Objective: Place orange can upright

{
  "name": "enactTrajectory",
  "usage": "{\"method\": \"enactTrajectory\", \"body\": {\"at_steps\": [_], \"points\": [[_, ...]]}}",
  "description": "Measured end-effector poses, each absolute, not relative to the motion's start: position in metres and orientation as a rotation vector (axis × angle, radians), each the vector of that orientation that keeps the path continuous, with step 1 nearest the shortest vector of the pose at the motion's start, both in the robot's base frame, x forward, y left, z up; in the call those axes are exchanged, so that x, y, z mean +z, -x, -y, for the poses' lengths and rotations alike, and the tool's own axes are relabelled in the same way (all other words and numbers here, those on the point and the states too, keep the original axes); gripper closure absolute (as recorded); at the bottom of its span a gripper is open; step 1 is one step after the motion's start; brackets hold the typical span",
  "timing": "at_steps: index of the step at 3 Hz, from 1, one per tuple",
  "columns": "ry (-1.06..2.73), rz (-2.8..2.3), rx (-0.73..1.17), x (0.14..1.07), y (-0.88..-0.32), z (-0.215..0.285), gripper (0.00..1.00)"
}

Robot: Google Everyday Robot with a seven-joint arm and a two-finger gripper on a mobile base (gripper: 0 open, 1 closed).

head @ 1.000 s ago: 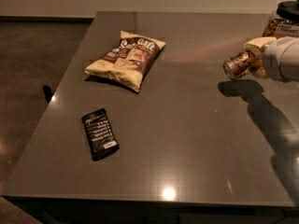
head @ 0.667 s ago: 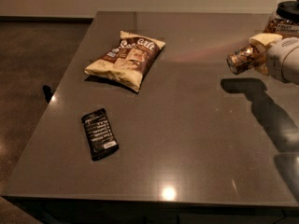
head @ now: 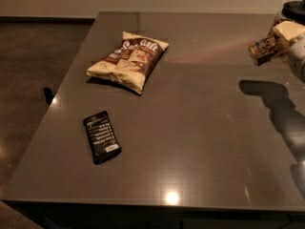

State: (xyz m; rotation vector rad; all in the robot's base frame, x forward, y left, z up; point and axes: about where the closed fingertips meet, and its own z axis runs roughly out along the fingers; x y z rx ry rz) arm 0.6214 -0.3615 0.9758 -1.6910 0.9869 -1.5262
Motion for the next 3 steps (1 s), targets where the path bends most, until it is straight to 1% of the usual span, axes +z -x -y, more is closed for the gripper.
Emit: {"method": "enactTrajectory", "body": {"at_steps": [1,2,3], "points": [[1.721,-0.926,-1.636,0.9768,-0.6231,0.3696,1.0],[1.755,-0.884,-1.692,0.9767,-0.6262,0.3672,1.0],[1.756,-0.878,-1.691,0.9771,-0.6262,0.3653,1.0]]}}
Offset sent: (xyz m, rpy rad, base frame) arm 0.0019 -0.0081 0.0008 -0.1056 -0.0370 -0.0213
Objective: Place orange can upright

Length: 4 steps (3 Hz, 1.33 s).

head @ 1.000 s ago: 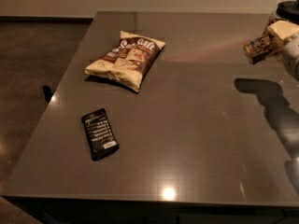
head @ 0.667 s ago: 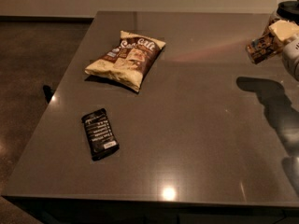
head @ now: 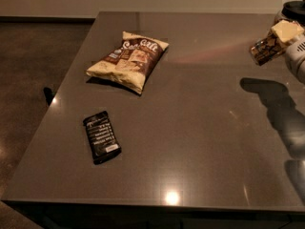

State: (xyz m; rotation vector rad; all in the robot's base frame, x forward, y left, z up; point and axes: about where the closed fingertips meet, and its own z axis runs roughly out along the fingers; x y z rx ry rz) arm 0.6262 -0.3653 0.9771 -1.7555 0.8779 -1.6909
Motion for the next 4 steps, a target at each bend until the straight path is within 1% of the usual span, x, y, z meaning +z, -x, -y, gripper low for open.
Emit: {"method": "enactTrajectory", "body": {"at_steps": [1,2,3,4], "points": [[1.747,-0.777,-1.664,0.981,-0.625,0.333,1.0],[1.704,-0.725,-1.626,0.981,-0.62,0.316,1.0],[1.687,-0.649,-1.623,0.976,-0.611,0.313,1.0],[1.709,-0.516,-1.66,0.972,-0.599,0.316,1.0]]}}
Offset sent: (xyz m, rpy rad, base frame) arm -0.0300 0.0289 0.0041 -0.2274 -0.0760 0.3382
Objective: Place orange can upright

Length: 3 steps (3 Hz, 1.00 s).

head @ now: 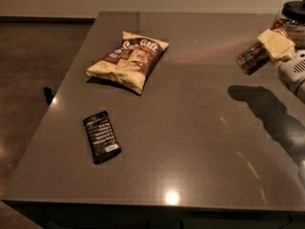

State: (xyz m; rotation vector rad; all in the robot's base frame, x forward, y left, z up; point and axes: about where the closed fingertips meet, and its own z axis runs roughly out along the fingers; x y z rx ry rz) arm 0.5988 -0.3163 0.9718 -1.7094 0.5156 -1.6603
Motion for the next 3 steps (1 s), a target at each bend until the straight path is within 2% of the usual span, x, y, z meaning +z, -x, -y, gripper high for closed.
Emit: {"method": "enactTrajectory", "body": {"at_steps": [3], "points": [[1.845,0.187,-1.858,0.959,-0.568,0.294,1.0]]}}
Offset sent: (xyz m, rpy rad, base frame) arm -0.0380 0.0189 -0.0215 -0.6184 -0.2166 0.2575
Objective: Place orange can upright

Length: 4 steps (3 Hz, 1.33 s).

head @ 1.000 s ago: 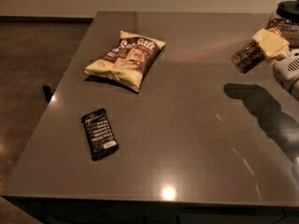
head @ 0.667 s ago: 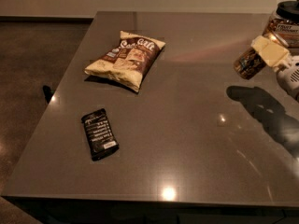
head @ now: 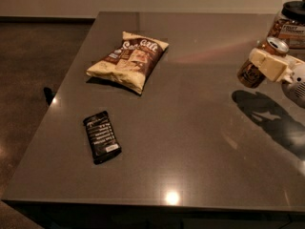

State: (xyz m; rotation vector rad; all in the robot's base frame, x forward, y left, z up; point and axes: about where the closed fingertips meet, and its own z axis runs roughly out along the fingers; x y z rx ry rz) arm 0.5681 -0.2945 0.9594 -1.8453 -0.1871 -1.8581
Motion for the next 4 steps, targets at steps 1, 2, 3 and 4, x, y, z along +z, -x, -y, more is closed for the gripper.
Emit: {"method": "enactTrajectory", "body": {"at_steps": [1,2,3,4], "points": [[1.857,0.332,-1.86,0.954,-0.559,0.283,1.0],[1.903,0.476,-1.819,0.942,-0.549,0.268,1.0],[1.94,0.545,-1.787,0.933,-0.545,0.261,1.0],[1.967,0.586,-1.757,0.926,-0.542,0.256,1.0]]}}
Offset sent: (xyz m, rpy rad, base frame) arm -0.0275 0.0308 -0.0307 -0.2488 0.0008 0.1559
